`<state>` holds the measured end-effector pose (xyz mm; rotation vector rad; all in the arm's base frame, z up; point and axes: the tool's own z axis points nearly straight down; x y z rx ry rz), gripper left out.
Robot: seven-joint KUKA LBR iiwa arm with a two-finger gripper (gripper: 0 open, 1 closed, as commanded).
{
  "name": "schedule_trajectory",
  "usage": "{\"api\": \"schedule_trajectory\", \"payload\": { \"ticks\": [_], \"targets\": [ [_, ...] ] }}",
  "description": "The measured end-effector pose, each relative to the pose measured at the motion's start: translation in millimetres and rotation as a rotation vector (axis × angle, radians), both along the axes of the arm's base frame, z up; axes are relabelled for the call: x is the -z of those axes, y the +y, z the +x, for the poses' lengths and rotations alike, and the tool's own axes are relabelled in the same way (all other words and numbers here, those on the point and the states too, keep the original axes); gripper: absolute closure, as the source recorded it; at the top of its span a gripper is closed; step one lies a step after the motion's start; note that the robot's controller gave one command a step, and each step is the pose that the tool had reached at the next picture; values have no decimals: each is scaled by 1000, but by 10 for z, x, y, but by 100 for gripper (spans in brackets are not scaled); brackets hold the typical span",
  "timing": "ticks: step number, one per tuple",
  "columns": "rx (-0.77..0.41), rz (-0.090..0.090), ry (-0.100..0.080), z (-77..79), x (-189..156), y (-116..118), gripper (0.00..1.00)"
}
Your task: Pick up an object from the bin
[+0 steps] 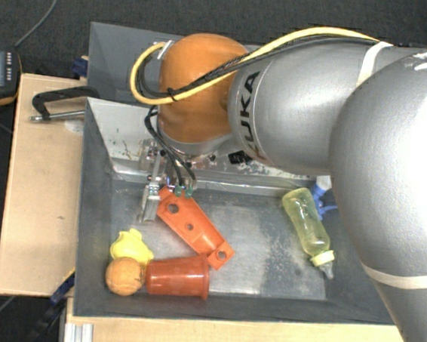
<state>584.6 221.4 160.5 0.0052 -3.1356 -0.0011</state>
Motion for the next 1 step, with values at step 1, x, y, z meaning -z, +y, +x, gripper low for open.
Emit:
{"api": "schedule_trajectory", "payload": {
  "ticks": [1],
  "targets": [
    [2,2,-8,20,-54,-10,0]
  ]
}}
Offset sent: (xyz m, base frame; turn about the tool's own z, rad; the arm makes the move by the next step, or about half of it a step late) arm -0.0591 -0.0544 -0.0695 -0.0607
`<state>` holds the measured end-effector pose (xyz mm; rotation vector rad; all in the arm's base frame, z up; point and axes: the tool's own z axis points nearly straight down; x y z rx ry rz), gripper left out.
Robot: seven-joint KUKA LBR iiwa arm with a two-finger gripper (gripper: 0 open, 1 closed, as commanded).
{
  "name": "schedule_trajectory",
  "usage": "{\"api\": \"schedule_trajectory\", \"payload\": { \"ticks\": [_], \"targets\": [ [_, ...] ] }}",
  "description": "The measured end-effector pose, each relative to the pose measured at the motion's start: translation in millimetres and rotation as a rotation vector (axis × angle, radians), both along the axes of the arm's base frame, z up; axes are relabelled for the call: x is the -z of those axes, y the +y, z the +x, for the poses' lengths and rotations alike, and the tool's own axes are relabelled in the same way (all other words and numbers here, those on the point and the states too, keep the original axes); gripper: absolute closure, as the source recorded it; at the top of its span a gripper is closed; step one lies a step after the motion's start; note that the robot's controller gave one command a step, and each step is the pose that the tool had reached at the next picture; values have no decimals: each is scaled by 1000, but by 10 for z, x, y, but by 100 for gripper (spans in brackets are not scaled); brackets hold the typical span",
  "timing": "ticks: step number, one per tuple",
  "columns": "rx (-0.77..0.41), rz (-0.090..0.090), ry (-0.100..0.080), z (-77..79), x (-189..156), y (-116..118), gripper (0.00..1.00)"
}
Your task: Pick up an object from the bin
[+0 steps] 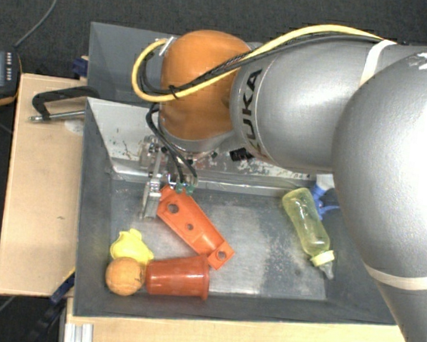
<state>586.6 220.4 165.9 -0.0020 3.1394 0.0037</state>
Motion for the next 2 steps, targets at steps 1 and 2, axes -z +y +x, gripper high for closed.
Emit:
{"api": "schedule_trajectory", "payload": {
  "ticks": [1,2],
  "targets": [
    [-54,1,1,-488,593,-419,0],
    [-58,5,-8,-595,820,-565,0]
  ]
}}
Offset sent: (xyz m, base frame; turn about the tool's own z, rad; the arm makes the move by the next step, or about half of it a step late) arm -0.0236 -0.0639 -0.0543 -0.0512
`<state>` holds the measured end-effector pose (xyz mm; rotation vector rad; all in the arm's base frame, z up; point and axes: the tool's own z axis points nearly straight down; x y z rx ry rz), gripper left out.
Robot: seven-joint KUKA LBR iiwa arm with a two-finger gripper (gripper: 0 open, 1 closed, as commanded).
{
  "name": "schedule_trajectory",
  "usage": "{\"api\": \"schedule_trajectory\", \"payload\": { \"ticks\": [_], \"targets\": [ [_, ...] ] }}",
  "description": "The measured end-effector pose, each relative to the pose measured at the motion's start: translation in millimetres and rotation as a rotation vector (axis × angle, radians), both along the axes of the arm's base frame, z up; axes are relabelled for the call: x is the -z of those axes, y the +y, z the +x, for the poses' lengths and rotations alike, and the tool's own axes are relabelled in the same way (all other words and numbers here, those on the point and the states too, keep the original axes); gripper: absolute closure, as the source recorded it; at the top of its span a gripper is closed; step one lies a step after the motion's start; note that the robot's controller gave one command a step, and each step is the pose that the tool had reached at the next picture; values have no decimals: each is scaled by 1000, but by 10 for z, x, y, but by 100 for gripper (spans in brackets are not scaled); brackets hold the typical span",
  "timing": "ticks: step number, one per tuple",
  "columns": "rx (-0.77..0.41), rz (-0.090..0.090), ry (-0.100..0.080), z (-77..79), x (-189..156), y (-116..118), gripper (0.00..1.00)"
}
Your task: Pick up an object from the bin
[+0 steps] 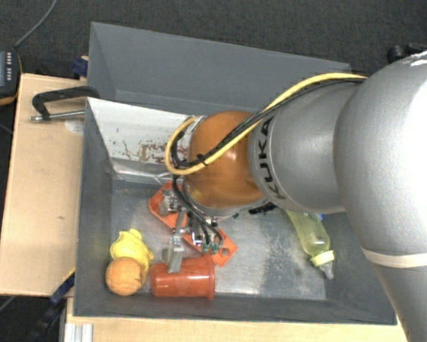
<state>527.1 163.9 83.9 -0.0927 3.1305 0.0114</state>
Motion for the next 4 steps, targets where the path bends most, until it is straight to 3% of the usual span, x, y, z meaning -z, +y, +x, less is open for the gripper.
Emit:
{"api": "schedule_trajectory", "payload": {
  "ticks": [1,2,3,4],
  "targets": [
    [120,2,-1,77,26,-162,0],
    [245,3,2,315,79,-354,0],
    [174,5,-4,427,125,-836,100],
    [174,5,-4,427,125,-836,100]
  ]
}}
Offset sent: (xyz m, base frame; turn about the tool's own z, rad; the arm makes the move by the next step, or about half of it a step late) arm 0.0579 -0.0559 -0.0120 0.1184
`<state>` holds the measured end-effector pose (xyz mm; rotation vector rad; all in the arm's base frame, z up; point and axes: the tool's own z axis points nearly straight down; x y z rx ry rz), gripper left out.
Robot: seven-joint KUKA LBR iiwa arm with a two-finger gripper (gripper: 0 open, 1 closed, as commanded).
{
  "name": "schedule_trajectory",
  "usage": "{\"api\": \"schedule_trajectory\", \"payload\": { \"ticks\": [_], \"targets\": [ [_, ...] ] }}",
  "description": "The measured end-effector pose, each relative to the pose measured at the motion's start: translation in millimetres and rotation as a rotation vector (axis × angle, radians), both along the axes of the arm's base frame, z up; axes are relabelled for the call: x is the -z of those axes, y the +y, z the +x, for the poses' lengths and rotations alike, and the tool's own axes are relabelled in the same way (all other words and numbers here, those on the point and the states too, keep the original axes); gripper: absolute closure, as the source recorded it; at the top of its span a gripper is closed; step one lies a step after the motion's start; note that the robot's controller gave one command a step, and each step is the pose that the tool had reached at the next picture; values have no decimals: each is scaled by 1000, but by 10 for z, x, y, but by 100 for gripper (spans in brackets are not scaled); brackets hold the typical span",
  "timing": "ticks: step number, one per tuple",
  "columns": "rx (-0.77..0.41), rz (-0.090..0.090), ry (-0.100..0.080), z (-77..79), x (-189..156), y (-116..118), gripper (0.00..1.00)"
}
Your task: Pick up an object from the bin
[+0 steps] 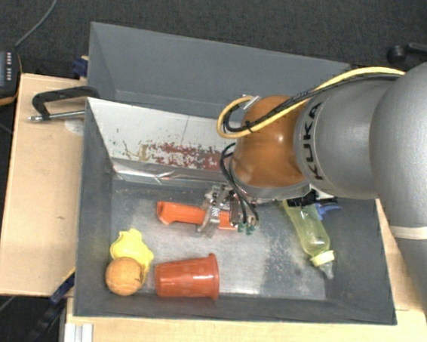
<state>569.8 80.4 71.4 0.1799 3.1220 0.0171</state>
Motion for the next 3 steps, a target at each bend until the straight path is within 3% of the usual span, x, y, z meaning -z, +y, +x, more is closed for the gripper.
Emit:
{"api": "schedule_trajectory", "payload": {
  "ticks": [1,2,3],
  "targets": [
    [6,0,4,3,-515,1,100],
    [52,3,-5,224,-1006,-94,100],
    [28,2,2,-23,-1305,-56,100]
  ]
}}
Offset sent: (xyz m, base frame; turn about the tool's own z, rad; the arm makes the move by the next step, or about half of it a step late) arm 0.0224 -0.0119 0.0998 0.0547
